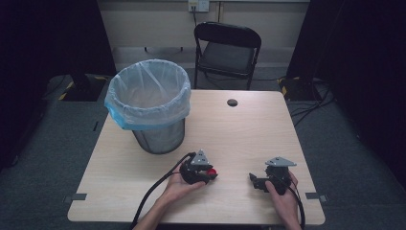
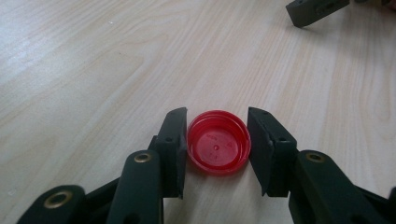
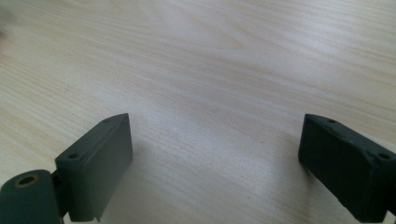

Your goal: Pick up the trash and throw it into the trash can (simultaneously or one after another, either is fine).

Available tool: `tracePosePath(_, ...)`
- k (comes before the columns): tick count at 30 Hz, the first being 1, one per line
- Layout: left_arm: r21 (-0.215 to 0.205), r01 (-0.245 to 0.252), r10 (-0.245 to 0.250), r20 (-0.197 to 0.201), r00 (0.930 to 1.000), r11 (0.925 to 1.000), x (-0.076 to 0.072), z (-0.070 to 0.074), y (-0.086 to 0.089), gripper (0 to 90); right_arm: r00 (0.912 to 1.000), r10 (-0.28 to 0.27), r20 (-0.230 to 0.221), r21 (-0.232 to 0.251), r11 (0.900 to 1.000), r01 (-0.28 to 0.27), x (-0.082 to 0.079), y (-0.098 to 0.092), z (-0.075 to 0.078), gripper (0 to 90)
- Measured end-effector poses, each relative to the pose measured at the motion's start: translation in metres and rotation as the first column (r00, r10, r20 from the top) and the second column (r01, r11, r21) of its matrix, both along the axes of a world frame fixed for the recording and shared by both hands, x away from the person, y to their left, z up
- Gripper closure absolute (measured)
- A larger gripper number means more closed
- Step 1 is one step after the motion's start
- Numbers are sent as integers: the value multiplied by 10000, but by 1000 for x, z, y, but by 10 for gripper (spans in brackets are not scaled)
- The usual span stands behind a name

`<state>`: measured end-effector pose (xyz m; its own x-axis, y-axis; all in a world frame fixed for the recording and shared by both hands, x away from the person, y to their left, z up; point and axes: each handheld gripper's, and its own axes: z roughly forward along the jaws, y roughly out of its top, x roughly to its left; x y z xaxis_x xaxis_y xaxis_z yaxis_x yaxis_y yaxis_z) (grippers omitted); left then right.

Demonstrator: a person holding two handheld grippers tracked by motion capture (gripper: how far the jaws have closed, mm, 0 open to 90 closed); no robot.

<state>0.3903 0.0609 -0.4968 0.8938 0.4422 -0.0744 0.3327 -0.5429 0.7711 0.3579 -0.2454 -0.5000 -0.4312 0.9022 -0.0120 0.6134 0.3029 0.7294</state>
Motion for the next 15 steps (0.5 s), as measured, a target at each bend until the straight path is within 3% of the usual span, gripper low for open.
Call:
tracePosePath(9, -632, 4, -17, -213, 9998, 9980, 1, 11, 7, 596, 10000, 0, 1, 0, 10000, 0, 0, 0, 0, 90)
tracePosePath(10, -950, 7, -42, -363, 9993, 9955, 2, 14, 10, 596, 10000, -2, -1, 0, 10000, 2, 0, 0, 0, 90)
tracePosePath(15, -1219, -35, -12, -385, 9993, 9925, 2, 20, 13, 597, 10000, -1, 2, 0, 10000, 1, 0, 0, 0, 90)
